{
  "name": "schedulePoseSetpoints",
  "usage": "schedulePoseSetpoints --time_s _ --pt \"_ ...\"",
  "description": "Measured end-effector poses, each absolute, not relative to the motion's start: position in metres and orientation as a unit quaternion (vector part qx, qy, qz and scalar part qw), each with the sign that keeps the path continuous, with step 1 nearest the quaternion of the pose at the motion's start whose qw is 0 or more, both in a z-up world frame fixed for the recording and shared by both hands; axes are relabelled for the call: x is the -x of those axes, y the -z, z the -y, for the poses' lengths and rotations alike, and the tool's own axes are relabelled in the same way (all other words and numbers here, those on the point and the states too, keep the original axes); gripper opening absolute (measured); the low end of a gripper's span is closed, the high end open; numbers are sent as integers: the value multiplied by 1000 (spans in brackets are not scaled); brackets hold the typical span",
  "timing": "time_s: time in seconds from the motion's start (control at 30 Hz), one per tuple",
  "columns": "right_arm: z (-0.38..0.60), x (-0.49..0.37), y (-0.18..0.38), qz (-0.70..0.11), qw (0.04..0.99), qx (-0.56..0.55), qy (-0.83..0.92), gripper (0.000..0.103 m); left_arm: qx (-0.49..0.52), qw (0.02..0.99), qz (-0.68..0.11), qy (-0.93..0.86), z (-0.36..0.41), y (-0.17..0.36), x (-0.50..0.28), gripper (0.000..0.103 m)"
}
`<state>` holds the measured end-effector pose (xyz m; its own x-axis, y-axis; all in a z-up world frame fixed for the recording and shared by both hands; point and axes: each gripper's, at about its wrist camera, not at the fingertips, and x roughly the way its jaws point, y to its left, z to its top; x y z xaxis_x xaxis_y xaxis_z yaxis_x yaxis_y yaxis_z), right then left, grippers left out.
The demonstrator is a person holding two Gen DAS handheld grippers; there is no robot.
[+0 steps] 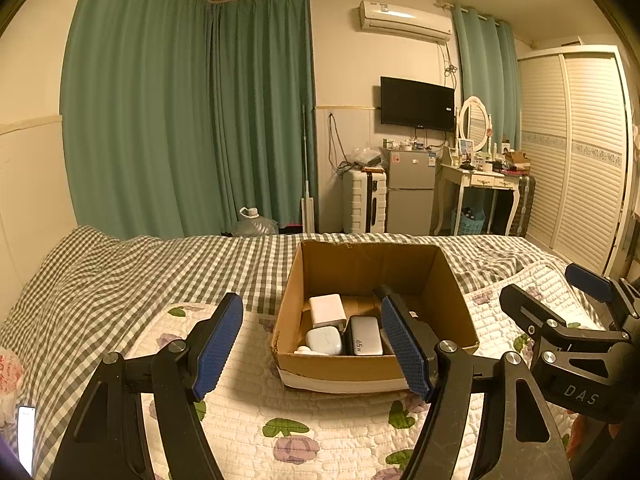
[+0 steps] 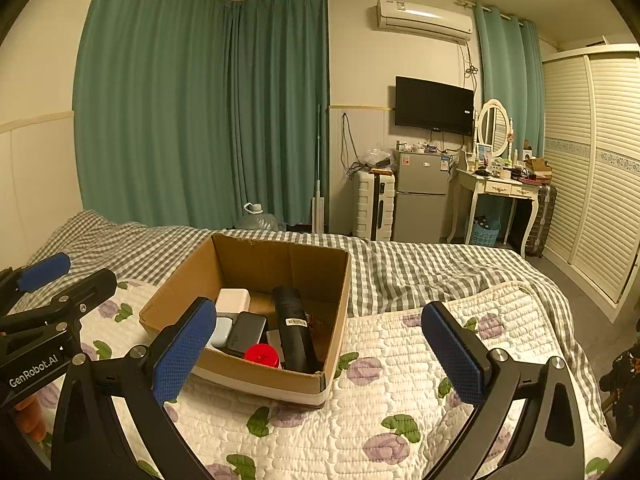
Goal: Organize rigid objects
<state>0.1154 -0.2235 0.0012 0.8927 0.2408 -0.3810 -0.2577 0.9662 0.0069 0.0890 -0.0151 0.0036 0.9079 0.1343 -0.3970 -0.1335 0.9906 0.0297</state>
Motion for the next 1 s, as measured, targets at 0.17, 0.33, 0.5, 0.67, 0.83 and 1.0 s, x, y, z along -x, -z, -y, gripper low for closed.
schedulePoseSetpoints --time_s 0.17,0.33,0.5,0.67,0.83,1.0 --pt "224 -115 -1 -194 972 23 -128 103 0 976 -205 -68 14 -4 -89 74" --pt "224 -116 1 -197 972 24 -128 103 0 976 -205 -68 14 -4 -89 74" --pt "224 -116 1 -197 972 24 -128 103 0 976 -205 -68 14 -4 -89 74" --pt "224 -116 3 -201 971 24 -127 103 0 976 -205 -67 13 -4 -89 74" --pt "225 -115 4 -201 971 24 -127 103 2 976 -206 -67 14 -3 -89 74" --pt "223 -116 6 -204 971 25 -127 103 0 976 -207 -66 14 -3 -89 74"
